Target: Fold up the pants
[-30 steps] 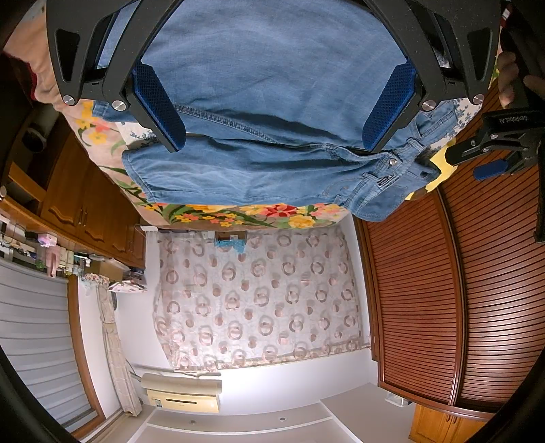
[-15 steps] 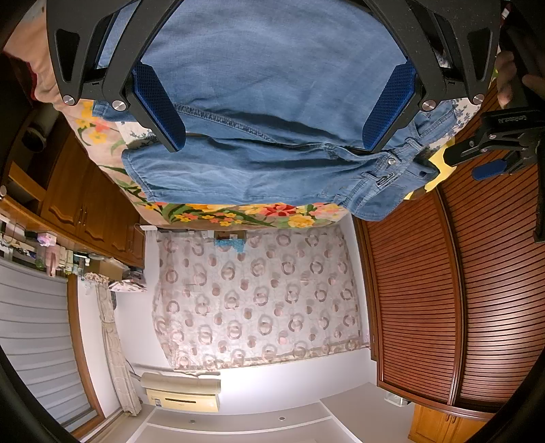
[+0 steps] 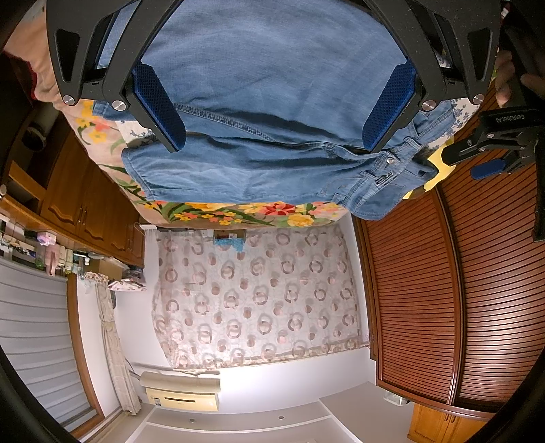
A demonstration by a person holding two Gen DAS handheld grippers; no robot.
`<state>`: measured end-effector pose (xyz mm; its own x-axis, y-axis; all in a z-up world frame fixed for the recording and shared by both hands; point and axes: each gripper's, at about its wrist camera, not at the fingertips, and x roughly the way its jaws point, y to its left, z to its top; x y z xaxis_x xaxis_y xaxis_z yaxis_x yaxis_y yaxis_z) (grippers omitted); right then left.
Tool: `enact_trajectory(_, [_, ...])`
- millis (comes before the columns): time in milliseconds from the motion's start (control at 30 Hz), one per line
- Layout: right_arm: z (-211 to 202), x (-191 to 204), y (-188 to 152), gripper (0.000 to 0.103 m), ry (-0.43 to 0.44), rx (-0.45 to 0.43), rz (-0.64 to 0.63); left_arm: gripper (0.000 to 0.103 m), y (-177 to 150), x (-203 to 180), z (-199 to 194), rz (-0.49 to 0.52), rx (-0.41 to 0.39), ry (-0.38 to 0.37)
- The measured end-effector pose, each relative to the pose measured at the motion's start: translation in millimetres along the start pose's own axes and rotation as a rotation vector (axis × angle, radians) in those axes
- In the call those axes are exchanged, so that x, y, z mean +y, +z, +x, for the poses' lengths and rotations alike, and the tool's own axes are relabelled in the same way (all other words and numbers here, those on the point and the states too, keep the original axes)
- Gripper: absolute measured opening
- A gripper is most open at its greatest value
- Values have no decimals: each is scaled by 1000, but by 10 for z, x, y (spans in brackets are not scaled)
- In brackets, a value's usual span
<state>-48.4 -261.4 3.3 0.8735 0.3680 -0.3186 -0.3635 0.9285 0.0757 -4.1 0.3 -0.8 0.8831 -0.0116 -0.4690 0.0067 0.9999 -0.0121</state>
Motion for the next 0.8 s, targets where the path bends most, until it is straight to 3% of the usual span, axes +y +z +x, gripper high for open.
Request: enact_trajectory(800, [-23, -1, -18, 103, 11, 5, -3, 103, 10, 13, -3, -1, 5, -1])
